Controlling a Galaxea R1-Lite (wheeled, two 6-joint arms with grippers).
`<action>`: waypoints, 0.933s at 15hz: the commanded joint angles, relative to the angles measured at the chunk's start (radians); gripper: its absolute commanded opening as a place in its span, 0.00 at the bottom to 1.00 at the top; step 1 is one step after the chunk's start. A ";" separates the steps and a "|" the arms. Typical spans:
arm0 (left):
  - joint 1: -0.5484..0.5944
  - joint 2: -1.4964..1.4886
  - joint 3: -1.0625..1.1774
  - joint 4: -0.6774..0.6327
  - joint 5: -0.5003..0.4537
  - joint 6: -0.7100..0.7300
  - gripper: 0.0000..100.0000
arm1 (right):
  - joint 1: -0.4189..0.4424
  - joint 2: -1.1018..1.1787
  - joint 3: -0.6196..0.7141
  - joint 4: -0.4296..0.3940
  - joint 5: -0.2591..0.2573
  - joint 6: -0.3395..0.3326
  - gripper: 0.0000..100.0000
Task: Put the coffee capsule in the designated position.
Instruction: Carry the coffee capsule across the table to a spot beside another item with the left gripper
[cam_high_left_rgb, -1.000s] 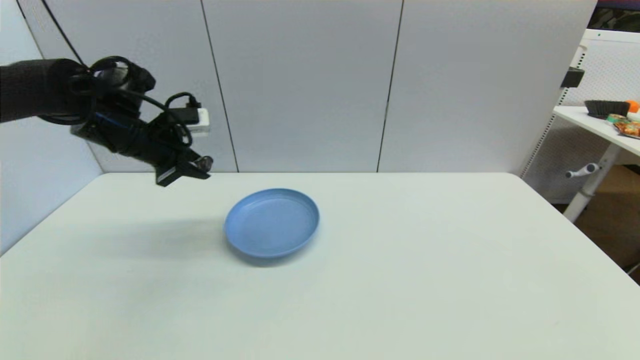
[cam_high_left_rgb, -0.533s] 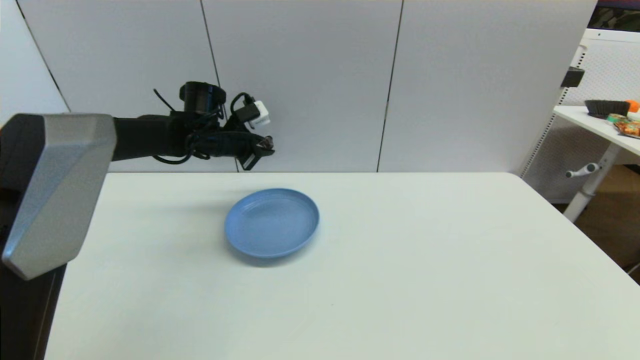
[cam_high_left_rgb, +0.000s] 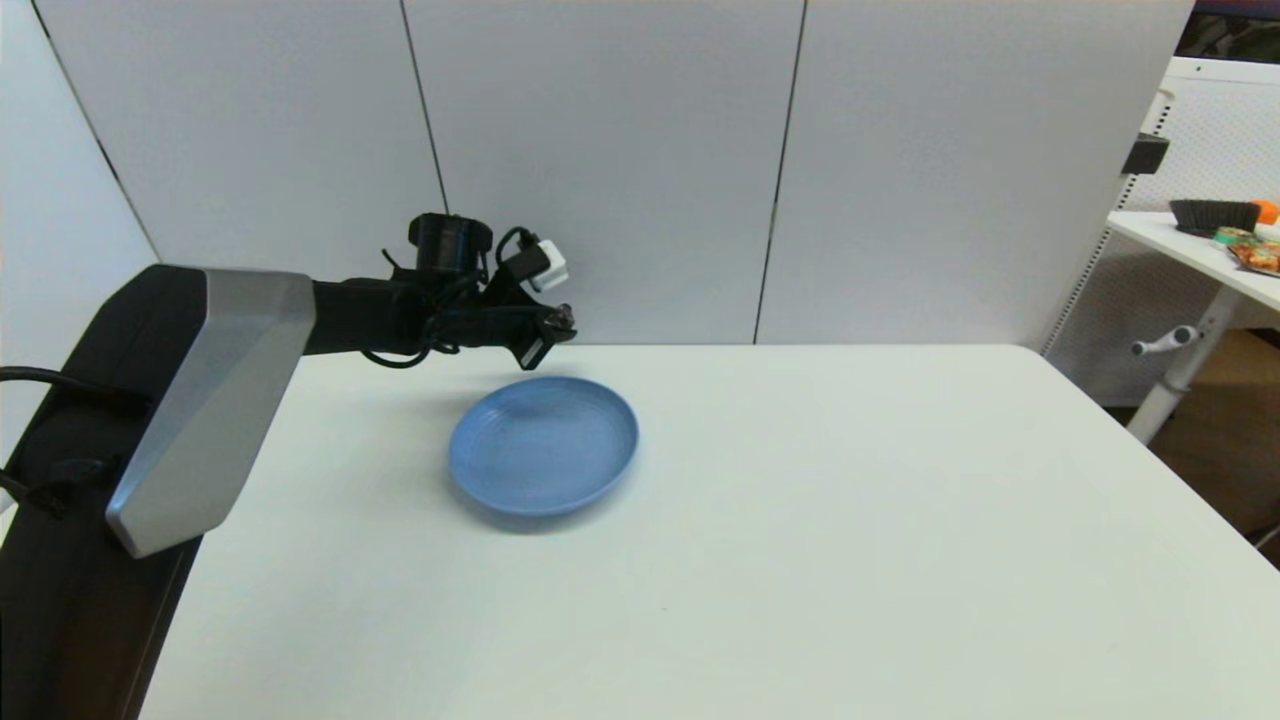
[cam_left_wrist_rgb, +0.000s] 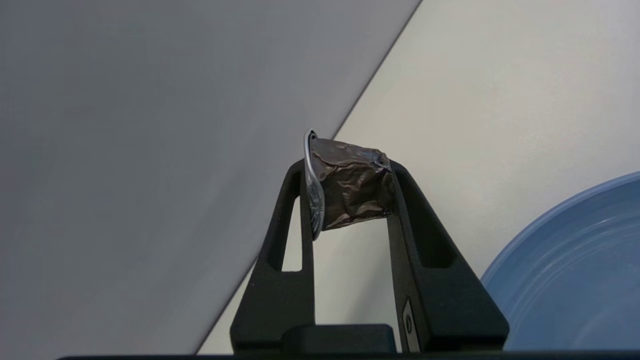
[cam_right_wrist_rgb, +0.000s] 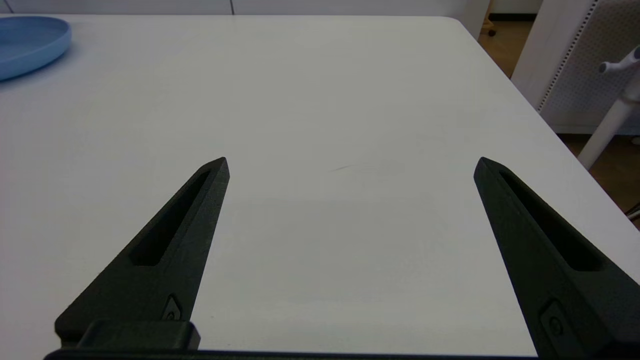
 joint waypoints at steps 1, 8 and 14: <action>0.000 0.008 0.001 0.001 -0.001 0.006 0.00 | 0.000 0.001 0.001 0.000 0.000 -0.002 1.00; 0.002 0.004 0.004 0.004 -0.003 0.009 0.00 | 0.000 0.001 0.001 0.000 0.000 0.000 1.00; 0.002 -0.024 0.016 0.036 -0.004 0.017 1.00 | 0.000 0.001 0.001 0.000 -0.001 -0.002 1.00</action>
